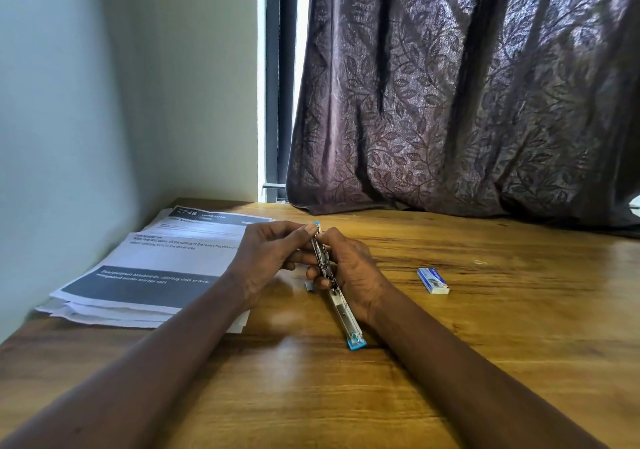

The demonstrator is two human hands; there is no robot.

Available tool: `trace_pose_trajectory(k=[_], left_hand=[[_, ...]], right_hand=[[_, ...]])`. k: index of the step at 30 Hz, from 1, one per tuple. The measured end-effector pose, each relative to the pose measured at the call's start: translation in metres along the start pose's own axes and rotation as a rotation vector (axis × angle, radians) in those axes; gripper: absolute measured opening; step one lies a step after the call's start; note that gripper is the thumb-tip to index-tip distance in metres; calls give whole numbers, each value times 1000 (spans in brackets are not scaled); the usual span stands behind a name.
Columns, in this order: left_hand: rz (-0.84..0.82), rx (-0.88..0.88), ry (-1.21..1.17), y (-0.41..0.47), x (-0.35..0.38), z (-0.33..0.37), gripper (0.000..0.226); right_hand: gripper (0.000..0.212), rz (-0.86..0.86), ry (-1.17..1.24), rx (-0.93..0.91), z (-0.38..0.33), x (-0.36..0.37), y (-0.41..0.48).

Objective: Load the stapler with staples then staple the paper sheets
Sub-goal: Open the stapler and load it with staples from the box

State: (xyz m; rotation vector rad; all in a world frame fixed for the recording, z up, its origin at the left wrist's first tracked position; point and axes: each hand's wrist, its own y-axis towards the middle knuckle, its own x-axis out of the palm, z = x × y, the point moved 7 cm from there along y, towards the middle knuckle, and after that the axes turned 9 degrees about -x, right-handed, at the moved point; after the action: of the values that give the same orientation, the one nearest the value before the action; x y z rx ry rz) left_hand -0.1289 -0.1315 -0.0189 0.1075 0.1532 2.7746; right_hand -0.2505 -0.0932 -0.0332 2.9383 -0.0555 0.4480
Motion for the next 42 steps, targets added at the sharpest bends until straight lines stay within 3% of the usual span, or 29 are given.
trace_pose_trajectory(k=[6,9,14,20,26,32,42], left_hand=[[91,20,67,-1,-4,1,23],[123,43,91,-2,-5,3,20],[127,44,46,-3,-4,4,23],[152,36,48,-3,-3,6,23],[242,4,91,0,-16,5,20],[223,-32,50,1,-18,3,21],[183,-68,0,1,-18,1,19]], right_hand=[[43,-23,-2,2,0,3,-3],[30,-18,9,-24,-1,6,-1],[36,14,23,-54,-3,3,-1],[3,-11,25,-99,-6,7,-3],[12,7,-201,-211,-14,3,-6],[27,-21,-695,-577,-38,5,-14],[33,-43,-807,-645,-40,-2,-7]])
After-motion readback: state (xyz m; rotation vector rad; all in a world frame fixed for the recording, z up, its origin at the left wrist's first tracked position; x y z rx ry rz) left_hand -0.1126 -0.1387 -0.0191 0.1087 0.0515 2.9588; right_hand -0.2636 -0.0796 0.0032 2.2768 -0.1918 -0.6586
